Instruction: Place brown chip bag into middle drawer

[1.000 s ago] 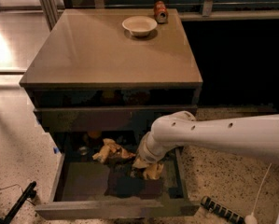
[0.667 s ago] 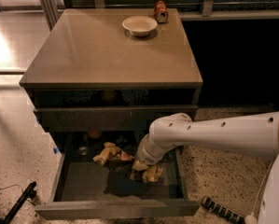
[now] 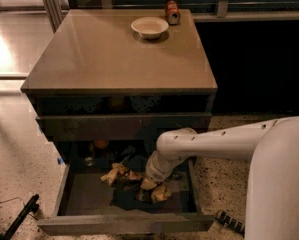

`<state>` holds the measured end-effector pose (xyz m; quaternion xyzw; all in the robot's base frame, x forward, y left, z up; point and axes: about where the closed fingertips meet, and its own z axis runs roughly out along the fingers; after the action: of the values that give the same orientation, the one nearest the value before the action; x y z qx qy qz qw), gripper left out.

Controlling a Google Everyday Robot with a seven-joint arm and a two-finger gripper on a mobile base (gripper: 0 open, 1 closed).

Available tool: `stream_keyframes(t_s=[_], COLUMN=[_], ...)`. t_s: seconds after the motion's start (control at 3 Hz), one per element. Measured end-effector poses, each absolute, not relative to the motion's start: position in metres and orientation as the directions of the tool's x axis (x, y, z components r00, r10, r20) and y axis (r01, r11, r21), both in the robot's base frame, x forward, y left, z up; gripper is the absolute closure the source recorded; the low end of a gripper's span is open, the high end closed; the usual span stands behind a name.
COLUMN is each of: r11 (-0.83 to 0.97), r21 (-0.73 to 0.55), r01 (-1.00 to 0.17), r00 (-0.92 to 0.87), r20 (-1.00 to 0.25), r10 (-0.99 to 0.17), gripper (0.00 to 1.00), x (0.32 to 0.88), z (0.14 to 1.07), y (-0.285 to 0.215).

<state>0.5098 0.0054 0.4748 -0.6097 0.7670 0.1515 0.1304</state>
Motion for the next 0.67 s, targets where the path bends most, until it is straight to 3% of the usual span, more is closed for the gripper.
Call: stream_keyframes(t_s=[0.67], r11=[0.219], r21=[0.106], r01=[-0.970], r00=[-0.243], r20=[-0.402], r10=[-0.883], gripper=[1.00], x=[0.518], z=[0.460], y=[0.007])
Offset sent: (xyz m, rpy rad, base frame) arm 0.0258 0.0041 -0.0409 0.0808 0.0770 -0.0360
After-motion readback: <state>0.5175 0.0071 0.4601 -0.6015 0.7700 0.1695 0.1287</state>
